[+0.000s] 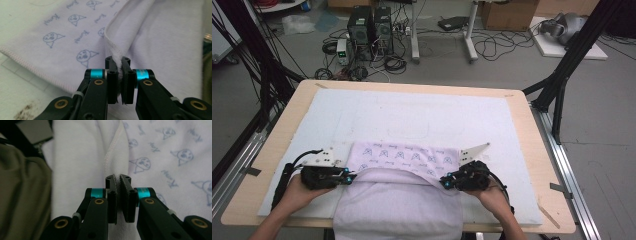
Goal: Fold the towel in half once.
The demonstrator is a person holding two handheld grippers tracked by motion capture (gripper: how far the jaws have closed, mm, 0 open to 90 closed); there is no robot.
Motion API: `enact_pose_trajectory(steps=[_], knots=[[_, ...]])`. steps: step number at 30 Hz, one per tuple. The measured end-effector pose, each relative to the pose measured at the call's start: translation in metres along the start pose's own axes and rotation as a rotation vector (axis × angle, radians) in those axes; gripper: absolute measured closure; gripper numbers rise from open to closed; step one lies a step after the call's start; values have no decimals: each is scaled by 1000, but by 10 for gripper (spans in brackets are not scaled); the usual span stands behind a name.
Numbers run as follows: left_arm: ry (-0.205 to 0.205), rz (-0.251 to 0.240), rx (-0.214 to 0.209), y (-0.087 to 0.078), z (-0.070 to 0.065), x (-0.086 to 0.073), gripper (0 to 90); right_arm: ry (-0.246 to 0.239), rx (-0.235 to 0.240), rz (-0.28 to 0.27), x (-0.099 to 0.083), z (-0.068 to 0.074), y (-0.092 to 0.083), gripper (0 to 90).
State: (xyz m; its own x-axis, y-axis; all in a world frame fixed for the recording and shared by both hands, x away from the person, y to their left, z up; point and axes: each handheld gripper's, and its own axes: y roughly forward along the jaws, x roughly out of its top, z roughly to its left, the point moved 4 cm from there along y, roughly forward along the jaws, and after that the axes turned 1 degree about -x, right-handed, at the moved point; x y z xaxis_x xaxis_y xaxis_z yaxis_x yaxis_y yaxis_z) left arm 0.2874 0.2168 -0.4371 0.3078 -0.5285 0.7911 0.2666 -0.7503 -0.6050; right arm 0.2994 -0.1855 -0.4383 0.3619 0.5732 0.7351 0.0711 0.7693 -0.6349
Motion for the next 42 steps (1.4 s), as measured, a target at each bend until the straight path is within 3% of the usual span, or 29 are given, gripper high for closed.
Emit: enact_pose_trajectory(steps=[2,3,5,7,9,11,16,18,19,24,26,30,32,33,34,35,36,37,38,40,42], knots=[[2,-15,-23,-10,-7,-3,804,-6,82,-24,0,10,-9,820],[-2,-12,-34,-12,-9,-4,718,-5,95,-28,0,13,-11,744],[1,-6,-40,-15,-11,-5,617,10,100,-25,0,12,-11,701],[-5,-14,-54,-16,-10,-4,548,22,71,-23,-1,6,-11,672],[3,-25,-54,-17,-9,-2,549,37,39,-35,0,-3,-11,654],[-5,-29,-43,-16,-6,1,518,46,-29,-40,2,-14,-12,615],[-24,-16,54,-6,18,11,502,80,-194,-53,5,-46,-17,560],[-51,-17,103,1,32,15,510,83,-246,-45,6,-58,-17,535],[-65,-17,135,6,41,17,511,79,-257,-42,7,-62,-16,522],[-131,-31,214,24,72,22,514,108,-305,-11,5,-88,-7,444],[-153,-29,283,29,85,19,499,117,-321,5,1,-96,-4,423],[-233,16,288,41,103,5,437,142,-323,23,-6,-105,0,406],[-240,22,276,45,104,3,438,143,-316,18,-7,-106,2,419],[-222,22,284,45,104,4,446,135,-320,16,-7,-106,3,453],[-215,16,267,46,103,4,509,123,-313,20,-6,-105,4,510],[-202,21,249,46,101,5,646,118,-313,25,-6,-104,5,567],[-190,29,249,47,101,6,701,103,-313,31,-4,-103,6,705],[-189,30,233,47,100,8,774,100,-267,33,-3,-102,7,800],[-183,35,228,46,100,9,845,93,-267,39,-2,-100,8,824],[-177,37,253,46,101,12,863,88,-269,60,2,-101,8,841],[-186,15,279,45,107,20,869,95,-313,63,7,-107,4,850]])
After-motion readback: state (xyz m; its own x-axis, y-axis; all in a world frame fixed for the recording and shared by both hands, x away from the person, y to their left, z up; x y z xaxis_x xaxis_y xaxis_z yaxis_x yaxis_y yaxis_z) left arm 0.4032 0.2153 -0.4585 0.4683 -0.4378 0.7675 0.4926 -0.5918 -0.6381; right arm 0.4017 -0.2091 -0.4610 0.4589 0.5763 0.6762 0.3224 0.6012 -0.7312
